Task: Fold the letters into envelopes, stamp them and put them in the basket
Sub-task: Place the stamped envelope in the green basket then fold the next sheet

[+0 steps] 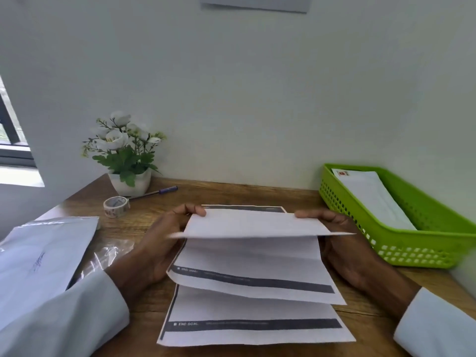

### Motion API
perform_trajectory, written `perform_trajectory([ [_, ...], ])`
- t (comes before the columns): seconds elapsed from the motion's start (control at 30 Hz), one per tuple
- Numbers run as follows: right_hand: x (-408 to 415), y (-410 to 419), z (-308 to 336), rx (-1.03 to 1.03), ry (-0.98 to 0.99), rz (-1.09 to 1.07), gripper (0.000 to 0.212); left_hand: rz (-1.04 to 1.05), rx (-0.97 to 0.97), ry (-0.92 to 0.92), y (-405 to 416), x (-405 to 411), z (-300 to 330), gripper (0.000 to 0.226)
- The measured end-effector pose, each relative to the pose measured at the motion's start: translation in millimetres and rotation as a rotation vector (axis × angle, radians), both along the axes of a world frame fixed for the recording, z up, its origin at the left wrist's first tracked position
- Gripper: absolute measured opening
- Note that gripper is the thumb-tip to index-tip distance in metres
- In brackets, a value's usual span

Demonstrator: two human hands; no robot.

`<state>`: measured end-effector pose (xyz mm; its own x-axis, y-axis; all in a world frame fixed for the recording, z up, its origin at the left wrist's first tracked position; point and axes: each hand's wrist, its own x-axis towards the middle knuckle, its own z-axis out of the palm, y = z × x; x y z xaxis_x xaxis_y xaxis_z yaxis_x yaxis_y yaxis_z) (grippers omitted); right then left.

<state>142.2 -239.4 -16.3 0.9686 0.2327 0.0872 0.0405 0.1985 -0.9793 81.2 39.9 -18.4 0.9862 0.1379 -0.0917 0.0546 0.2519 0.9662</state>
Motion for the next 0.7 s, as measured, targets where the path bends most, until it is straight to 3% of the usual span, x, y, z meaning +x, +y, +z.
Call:
perform_trajectory([
  [0.17, -4, 1, 4, -0.048, -0.047, -0.077, 0.028, 0.007, -0.14, 0.039, 0, -3, 0, 0.029],
  [0.3, -4, 4, 0, -0.146, -0.179, -0.154, 0.026, -0.075, -0.099, 0.024, -5, -9, 5, 0.031],
  [0.47, -7, 6, -1, -0.2, -0.283, -0.171, 0.024, -0.124, -0.055, 0.029, -9, -10, 6, 0.069],
  [0.7, 3, 3, 2, 0.125, 0.021, 0.052, 0.033, -0.053, -0.102, -0.014, -7, -7, 3, 0.066],
])
